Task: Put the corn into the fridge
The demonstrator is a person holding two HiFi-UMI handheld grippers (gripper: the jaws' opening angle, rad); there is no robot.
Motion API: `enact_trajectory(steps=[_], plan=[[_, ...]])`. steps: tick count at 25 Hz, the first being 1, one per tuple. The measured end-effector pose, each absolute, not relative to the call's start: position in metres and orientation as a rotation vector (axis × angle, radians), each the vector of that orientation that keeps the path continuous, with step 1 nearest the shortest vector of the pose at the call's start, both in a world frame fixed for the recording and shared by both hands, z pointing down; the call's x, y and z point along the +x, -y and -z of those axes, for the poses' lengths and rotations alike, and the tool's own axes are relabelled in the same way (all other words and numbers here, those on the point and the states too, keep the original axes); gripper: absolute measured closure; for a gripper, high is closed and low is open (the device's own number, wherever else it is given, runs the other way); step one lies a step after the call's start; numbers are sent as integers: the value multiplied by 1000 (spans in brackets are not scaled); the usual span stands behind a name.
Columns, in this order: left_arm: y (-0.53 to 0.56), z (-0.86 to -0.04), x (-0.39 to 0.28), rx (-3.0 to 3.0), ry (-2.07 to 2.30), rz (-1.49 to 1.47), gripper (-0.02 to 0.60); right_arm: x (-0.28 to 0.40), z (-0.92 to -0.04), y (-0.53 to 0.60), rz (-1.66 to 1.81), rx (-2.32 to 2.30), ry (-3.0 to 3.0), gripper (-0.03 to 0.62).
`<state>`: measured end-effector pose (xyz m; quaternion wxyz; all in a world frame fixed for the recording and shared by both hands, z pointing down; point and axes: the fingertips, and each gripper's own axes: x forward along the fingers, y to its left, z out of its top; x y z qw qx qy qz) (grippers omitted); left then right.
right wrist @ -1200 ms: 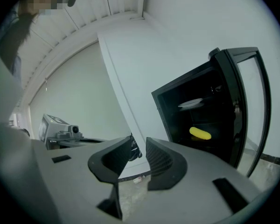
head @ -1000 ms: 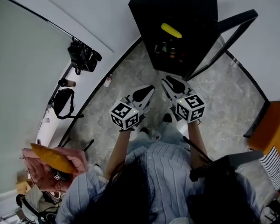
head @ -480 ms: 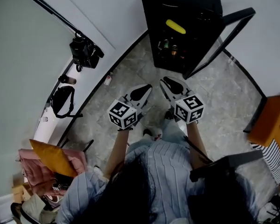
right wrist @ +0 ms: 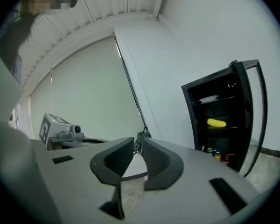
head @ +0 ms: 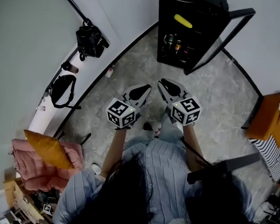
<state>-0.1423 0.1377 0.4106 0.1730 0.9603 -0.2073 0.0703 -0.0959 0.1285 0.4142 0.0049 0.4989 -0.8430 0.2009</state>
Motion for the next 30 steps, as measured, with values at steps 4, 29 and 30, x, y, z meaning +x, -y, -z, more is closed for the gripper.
enact_trajectory(steps=[4, 29, 30], plan=[[-156, -411, -159, 2733, 571, -181, 574, -110, -413, -153, -606, 1598, 2619, 536], [-215, -415, -141, 2855, 345, -235, 574, -106, -413, -217, -542, 1731, 2497, 556], [-214, -414, -144, 2854, 352, -231, 574, -108, -413, -217, -539, 1724, 2498, 557]])
